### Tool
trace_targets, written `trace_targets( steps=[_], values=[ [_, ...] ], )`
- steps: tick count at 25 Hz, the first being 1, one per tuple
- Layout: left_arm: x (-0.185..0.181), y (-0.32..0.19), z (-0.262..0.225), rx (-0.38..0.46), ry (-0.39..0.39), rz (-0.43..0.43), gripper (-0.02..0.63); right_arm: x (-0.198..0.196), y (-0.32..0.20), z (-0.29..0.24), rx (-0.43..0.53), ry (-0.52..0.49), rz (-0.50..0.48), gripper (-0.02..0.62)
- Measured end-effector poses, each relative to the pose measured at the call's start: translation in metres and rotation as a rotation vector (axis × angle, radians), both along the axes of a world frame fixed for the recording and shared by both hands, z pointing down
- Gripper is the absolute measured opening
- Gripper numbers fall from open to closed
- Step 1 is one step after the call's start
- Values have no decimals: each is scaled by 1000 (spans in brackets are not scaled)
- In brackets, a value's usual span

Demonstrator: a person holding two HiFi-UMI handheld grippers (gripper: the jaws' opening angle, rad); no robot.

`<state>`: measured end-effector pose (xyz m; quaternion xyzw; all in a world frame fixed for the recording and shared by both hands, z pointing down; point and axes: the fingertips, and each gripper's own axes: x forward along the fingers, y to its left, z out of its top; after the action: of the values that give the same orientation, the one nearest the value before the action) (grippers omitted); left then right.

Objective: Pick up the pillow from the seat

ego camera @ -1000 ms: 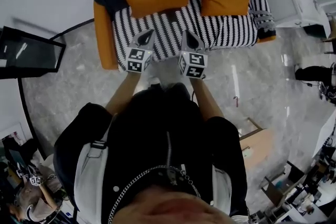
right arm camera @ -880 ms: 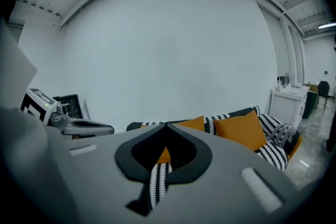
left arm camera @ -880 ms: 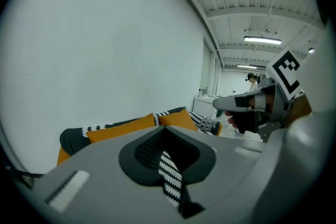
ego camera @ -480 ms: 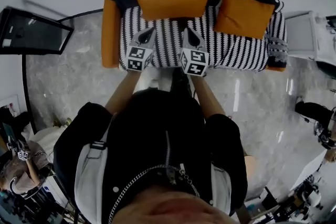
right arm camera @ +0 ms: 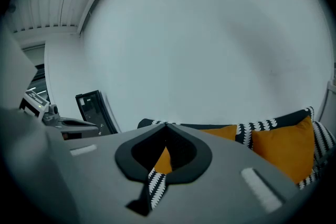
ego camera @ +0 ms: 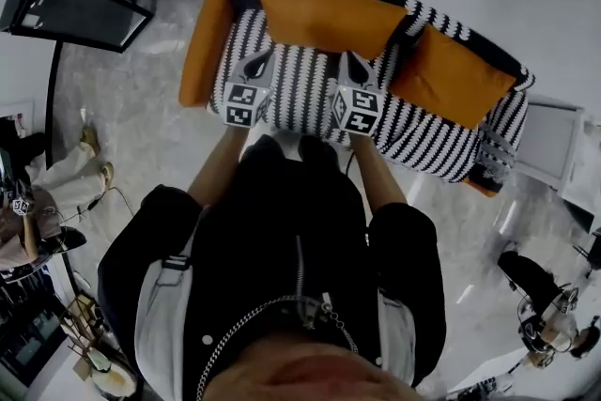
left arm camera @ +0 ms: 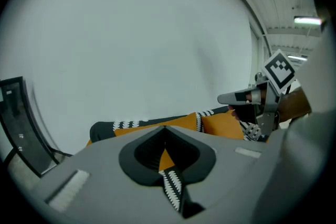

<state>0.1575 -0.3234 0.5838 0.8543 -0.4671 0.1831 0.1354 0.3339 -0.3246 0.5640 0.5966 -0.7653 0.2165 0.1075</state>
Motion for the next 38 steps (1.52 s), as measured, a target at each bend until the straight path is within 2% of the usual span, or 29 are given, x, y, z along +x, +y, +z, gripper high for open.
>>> trace_targets(
  steps=[8,21,26,28,32,35,38],
  values=[
    [-17,-35,24,-20,-10,-83,9,40,-41,30,-40,-9,28,2],
    [-43,-102,92,-52,-38,-85,15,82,-96,97,-95,38,131,2],
    [-46,-132,114,-65,-20,-90,64,117,-118,113,-124,82,205,5],
    [-46,-147,123,-64,-18,-86,82,132,-130,121,-134,90,240,35],
    [-48,-177,145,-77,-10,-94,174,157,-156,141,-163,92,280,89],
    [-52,-198,167,-108,15,-125,266,178,-173,159,-191,106,315,167],
    [-40,-220,187,-137,50,-146,319,208,-188,176,-210,112,342,253]
  ],
)
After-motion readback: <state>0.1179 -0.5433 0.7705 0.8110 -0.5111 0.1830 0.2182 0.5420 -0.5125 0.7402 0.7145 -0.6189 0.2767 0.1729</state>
